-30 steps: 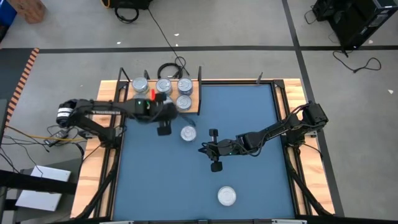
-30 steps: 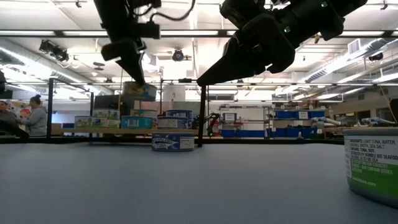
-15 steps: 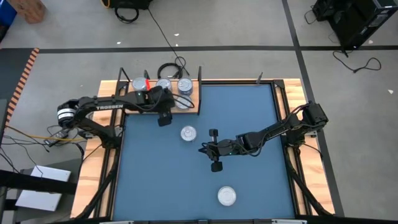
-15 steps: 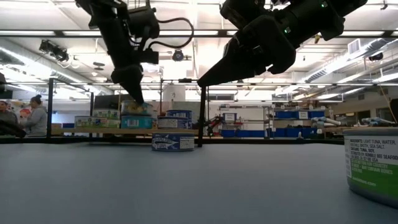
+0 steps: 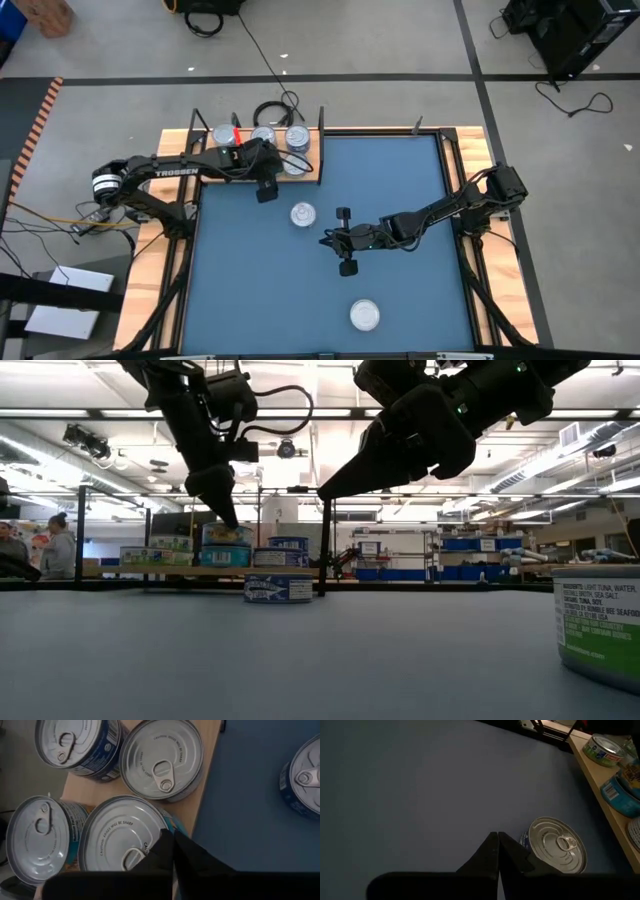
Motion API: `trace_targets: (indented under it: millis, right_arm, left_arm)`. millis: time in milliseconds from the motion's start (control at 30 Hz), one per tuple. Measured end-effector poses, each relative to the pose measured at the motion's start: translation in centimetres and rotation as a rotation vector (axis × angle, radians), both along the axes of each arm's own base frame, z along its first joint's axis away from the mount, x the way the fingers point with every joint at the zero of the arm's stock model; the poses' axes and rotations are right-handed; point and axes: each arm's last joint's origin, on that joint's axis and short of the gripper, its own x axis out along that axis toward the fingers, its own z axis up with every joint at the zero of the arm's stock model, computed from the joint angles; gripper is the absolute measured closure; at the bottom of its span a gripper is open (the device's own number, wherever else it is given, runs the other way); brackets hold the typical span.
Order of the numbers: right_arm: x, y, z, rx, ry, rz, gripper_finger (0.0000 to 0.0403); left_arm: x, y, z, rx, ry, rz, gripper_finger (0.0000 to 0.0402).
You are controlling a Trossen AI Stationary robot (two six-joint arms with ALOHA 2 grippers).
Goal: Stack canned seafood by type on shelf
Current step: Stack the yellow blue tuna can on top of the other yellow blue tuna can on the shelf
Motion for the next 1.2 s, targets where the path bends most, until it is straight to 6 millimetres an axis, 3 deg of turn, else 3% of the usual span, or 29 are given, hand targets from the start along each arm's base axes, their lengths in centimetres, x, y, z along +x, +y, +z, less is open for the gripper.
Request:
trace_targets:
  millis: [400,833,1200]
  right_arm:
    - [0.0,0.0,0.0,-0.002,0.0,0.001,0.0389]
    - [0.0,0.0,0.0,-0.002,0.001,0.001,0.0389]
    - [0.0,0.0,0.0,-0.002,0.001,0.001,0.0387]
  left_arm:
    - [-0.2,0.0,-0.1,0.0,0.027,0.0,0.0348]
    - [-0.9,0.6,-0.3,0.002,0.082,0.044,0.0372]
    - [-1.2,0.5,-0.3,-0.003,0.122,0.048,0.0362]
